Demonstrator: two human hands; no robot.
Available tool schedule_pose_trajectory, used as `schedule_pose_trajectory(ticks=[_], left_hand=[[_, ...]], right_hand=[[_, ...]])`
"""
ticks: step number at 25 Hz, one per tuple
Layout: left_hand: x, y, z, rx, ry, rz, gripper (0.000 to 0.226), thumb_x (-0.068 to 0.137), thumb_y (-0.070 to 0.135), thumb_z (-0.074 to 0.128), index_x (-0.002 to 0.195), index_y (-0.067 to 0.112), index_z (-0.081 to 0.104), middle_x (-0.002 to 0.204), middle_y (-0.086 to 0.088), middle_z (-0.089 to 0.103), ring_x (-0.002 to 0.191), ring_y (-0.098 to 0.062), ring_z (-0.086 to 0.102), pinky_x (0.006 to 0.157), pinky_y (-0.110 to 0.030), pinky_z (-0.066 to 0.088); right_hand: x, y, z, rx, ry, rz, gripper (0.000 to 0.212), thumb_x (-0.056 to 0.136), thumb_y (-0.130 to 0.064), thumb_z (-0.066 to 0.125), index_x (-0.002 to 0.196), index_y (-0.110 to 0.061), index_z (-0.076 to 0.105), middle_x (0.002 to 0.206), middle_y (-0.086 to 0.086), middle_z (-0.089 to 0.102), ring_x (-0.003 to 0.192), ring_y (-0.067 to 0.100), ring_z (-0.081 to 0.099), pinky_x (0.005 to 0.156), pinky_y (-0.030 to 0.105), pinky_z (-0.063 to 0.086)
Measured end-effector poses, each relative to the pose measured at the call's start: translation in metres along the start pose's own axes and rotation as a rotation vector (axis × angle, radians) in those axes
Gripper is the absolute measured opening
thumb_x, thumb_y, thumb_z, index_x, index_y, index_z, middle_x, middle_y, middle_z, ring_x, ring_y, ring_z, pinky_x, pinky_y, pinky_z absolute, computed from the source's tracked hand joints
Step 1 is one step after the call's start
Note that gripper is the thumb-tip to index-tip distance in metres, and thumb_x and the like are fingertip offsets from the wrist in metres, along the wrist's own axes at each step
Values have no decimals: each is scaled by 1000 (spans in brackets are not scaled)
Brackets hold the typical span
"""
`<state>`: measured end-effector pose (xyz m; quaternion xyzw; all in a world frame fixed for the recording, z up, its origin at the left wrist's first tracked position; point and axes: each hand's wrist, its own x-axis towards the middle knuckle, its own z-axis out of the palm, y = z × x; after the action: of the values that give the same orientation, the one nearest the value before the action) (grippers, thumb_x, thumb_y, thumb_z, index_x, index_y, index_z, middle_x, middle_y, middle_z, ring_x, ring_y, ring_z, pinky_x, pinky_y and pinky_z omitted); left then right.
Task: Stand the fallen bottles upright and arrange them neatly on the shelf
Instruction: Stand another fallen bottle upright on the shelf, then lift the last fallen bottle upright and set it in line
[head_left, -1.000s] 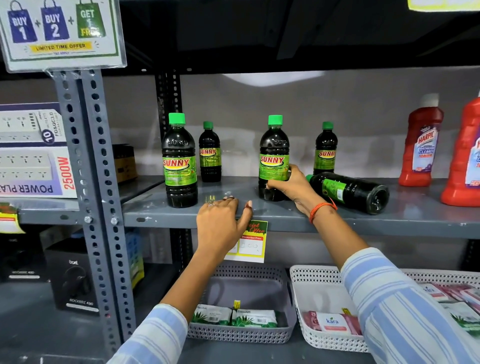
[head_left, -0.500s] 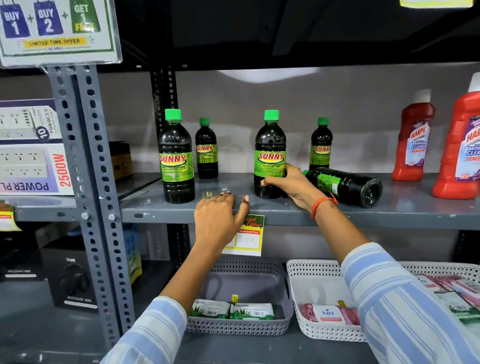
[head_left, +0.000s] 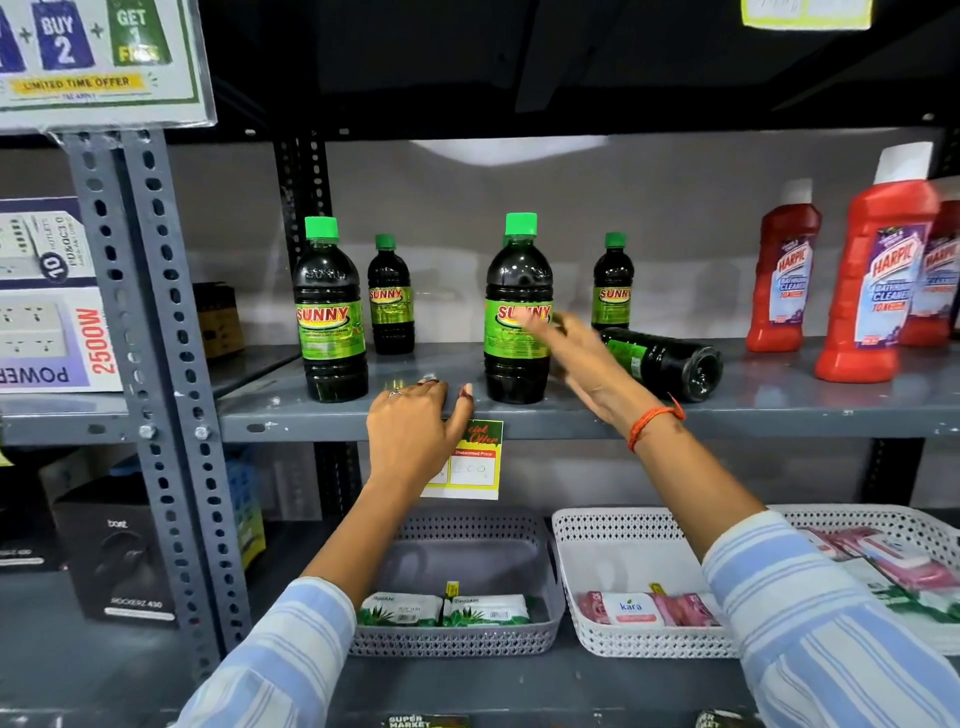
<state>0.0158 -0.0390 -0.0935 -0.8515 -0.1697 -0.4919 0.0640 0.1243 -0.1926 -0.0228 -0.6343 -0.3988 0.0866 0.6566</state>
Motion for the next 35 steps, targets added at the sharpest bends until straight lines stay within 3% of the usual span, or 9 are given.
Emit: schedule_pose_trajectory(ticks=[2, 4, 6, 8, 14, 20, 25, 31, 35], left_hand=[[0, 0, 0, 0, 2, 0, 53, 92, 48, 29, 60, 13, 54, 60, -3, 63, 55, -25, 59, 59, -31, 38], [0, 0, 0, 8, 7, -3, 54, 92, 48, 29, 61, 13, 55, 60, -3, 63, 55, -24, 59, 59, -31, 38], [2, 0, 0, 10, -10, -13, 55, 93, 49, 28, 61, 13, 55, 60, -4, 63, 54, -25, 58, 59, -32, 38], [0, -1, 2, 13, -12, -10, 55, 93, 49, 28, 61, 13, 55, 60, -3, 63, 55, -25, 59, 59, -32, 39], [0, -1, 2, 17, -24, -8, 55, 93, 48, 28, 64, 13, 58, 63, -2, 65, 57, -25, 60, 59, -32, 39], [0, 0, 2, 29, -28, -6, 56, 93, 50, 24, 64, 14, 57, 62, -1, 64, 56, -23, 59, 58, -32, 39], [1, 0, 2, 36, -33, -13, 57, 92, 50, 23, 66, 14, 58, 64, -2, 66, 57, -24, 60, 60, -32, 39], [0, -1, 1, 33, -22, -9, 58, 92, 50, 22, 65, 14, 58, 64, -3, 65, 58, -24, 60, 59, -32, 37], [0, -1, 2, 39, -19, -10, 59, 92, 50, 22, 66, 13, 59, 64, -3, 66, 58, -25, 61, 60, -33, 38]], right_hand=[[0, -10, -10, -175, 325, -148, 49, 93, -45, 54, 121, -5, 59, 118, 5, 64, 115, 25, 59, 100, 34, 45], [11, -15, -35, -854, 516, -193, 44, 92, -39, 57, 115, -2, 62, 116, 17, 63, 115, 35, 55, 98, 39, 43], [20, -15, -57, -1393, 389, 93, 53, 80, -40, 70, 119, -5, 60, 123, 20, 59, 121, 37, 49, 108, 48, 33], [23, -10, -67, -1527, 273, 382, 58, 72, -38, 78, 119, -11, 60, 119, 13, 62, 118, 35, 53, 102, 46, 37], [21, 5, -71, -1459, 452, 173, 42, 80, -25, 73, 116, -8, 61, 115, 15, 65, 110, 37, 59, 89, 41, 43], [21, 14, -91, -634, 567, -128, 64, 80, -32, 75, 127, 0, 45, 125, 22, 58, 115, 37, 55, 87, 38, 44], [20, 30, -105, -211, 541, -100, 71, 79, -20, 77, 135, -2, 38, 128, 18, 60, 114, 26, 59, 99, 35, 48], [31, 44, -117, -475, 527, 122, 108, 33, -58, 86, 122, -11, 47, 123, 15, 57, 118, 29, 54, 101, 45, 48], [34, 44, -124, -404, 470, 120, 74, 59, -18, 87, 122, -2, 52, 115, 13, 67, 106, 26, 64, 87, 34, 54]])
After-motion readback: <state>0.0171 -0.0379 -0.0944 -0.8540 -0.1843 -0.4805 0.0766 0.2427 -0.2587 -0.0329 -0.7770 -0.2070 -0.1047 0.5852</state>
